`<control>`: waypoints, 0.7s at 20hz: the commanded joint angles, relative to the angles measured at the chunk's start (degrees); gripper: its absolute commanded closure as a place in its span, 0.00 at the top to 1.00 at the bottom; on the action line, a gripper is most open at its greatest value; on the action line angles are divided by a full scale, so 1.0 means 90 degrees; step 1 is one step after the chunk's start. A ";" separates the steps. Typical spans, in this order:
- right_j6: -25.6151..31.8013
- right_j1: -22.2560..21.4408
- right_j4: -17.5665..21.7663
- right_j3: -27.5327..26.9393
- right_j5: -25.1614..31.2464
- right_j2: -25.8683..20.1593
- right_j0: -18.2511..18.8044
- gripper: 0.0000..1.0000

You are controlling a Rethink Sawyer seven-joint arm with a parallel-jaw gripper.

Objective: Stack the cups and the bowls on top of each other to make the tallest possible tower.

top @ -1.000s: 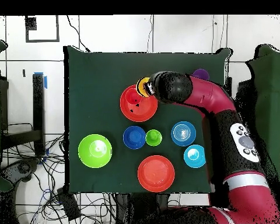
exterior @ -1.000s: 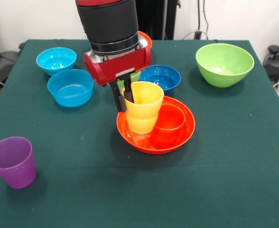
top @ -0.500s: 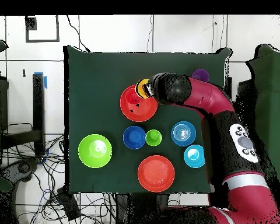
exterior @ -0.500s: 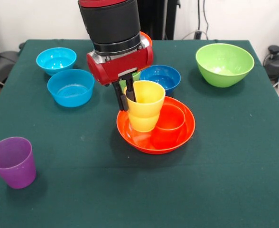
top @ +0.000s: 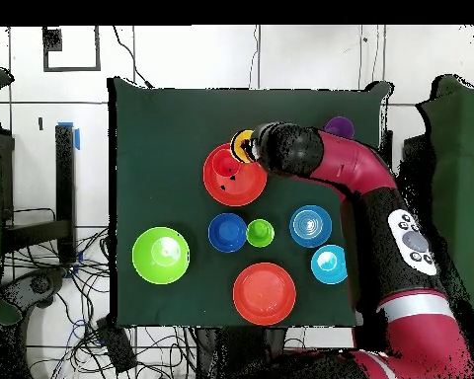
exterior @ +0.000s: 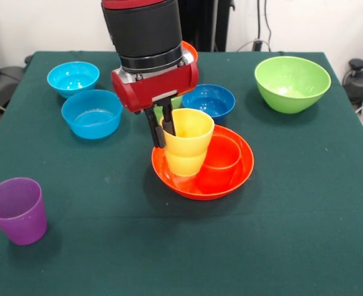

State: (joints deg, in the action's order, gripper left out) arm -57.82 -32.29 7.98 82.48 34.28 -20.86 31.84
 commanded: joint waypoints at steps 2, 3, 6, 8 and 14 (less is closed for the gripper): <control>-0.0813 0.0317 0.0359 0.0176 -0.0408 0.0168 -0.0096 0.00; -0.0813 0.0317 0.0358 0.0170 -0.0403 0.0179 -0.0098 0.00; -0.0804 0.0316 0.0352 0.0195 -0.0427 0.0185 -0.0088 0.00; -0.0786 0.0322 0.0329 0.0231 -0.0419 0.0166 -0.0072 0.00; -0.0753 0.0380 0.0250 0.0275 -0.0271 0.0138 -0.0043 0.00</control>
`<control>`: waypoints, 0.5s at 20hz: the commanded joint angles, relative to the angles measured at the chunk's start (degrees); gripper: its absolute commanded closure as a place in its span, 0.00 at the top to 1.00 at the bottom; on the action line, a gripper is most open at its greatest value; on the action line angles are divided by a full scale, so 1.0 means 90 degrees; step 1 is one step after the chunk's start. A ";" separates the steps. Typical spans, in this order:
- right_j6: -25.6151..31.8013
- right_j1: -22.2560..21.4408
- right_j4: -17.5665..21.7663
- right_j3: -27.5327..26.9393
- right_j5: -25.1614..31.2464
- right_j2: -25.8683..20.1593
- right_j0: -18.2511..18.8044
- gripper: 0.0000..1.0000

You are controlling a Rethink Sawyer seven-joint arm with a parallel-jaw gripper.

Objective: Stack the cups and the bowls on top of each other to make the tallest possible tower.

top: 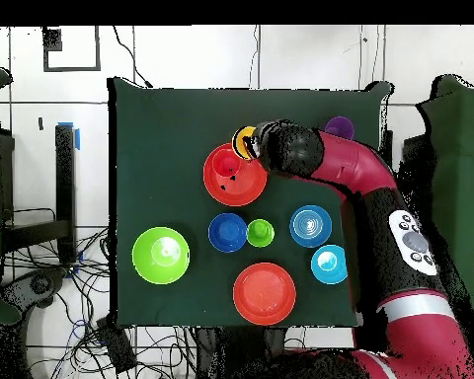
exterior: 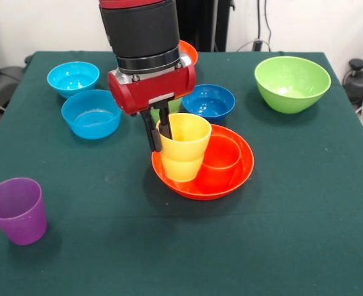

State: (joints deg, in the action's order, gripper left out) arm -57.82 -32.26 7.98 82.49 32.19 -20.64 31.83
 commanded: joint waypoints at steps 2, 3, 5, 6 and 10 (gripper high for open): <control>-0.0769 0.0379 0.0235 0.0321 -0.0069 0.0098 -0.0020 0.00; -0.0771 0.0379 0.0237 0.0338 -0.0097 0.0089 -0.0013 0.00; -0.0770 0.0387 0.0237 0.0349 -0.0110 0.0083 -0.0007 0.00; -0.0764 0.0391 0.0238 0.0354 -0.0122 0.0075 -0.0002 0.00; -0.0745 0.0408 0.0253 0.0357 -0.0149 0.0066 -0.0002 0.00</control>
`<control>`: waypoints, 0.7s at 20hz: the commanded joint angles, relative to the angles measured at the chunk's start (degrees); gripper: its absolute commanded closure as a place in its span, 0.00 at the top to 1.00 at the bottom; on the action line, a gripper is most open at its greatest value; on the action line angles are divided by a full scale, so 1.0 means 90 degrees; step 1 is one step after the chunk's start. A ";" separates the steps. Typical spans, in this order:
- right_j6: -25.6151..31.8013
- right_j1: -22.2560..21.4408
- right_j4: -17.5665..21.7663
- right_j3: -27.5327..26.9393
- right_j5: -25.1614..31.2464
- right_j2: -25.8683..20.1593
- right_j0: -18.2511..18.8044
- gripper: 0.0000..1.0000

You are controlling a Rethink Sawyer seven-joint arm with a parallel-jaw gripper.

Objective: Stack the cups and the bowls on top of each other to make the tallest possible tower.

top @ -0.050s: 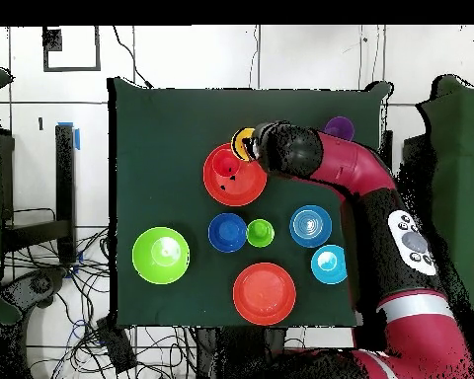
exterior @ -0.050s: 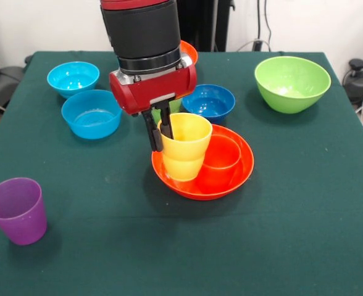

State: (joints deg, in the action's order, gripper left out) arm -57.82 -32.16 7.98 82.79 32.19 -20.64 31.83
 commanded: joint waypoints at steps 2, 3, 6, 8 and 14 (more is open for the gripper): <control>-0.0742 0.0406 0.0256 0.0325 -0.0138 0.0071 -0.0002 0.00; -0.0746 0.0414 0.0251 0.0339 -0.0150 0.0065 0.0008 0.00; -0.0729 0.0441 0.0226 0.0390 -0.0201 0.0005 0.0062 0.00; -0.0695 0.0468 0.0214 0.0400 -0.0209 -0.0040 0.0095 0.00; -0.0659 0.0499 0.0211 0.0434 -0.0294 -0.0108 0.0156 0.00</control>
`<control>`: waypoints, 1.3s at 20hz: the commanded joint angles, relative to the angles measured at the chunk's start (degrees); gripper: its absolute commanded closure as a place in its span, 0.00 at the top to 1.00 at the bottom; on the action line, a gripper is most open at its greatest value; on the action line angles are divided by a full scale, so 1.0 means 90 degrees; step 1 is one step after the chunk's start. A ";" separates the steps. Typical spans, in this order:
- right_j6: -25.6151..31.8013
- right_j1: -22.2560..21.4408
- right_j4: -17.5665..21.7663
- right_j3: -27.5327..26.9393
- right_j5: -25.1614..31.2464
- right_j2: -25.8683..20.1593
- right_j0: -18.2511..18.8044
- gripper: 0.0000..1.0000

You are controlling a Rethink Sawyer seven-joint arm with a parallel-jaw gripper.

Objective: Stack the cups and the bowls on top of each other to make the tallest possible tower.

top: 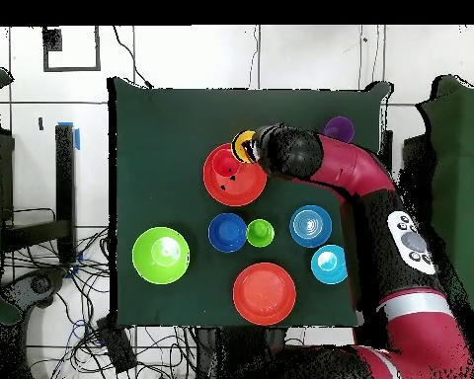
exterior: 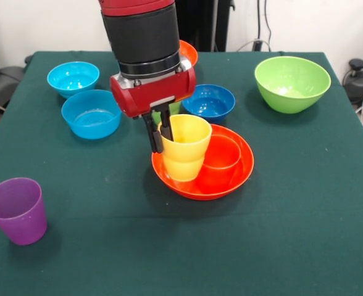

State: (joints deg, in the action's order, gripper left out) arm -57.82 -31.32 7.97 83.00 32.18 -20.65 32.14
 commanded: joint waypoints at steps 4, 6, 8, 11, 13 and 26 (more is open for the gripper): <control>-0.0629 0.0437 0.0205 0.0417 -0.0279 -0.0147 0.0154 0.00; -0.0591 0.0455 0.0200 0.0449 -0.0308 -0.0204 0.0198 0.00; -0.0562 0.0471 0.0207 0.0481 -0.0361 -0.0260 0.0241 0.00; -0.0533 0.0495 0.0217 0.0495 -0.0382 -0.0310 0.0280 0.00; -0.0516 0.0507 0.0234 0.0492 -0.0396 -0.0326 0.0291 0.00; -0.0429 0.0583 0.0297 0.0436 -0.0414 -0.0431 0.0325 0.00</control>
State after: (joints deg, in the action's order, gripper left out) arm -57.82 -27.62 7.95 84.25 31.59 -21.51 35.45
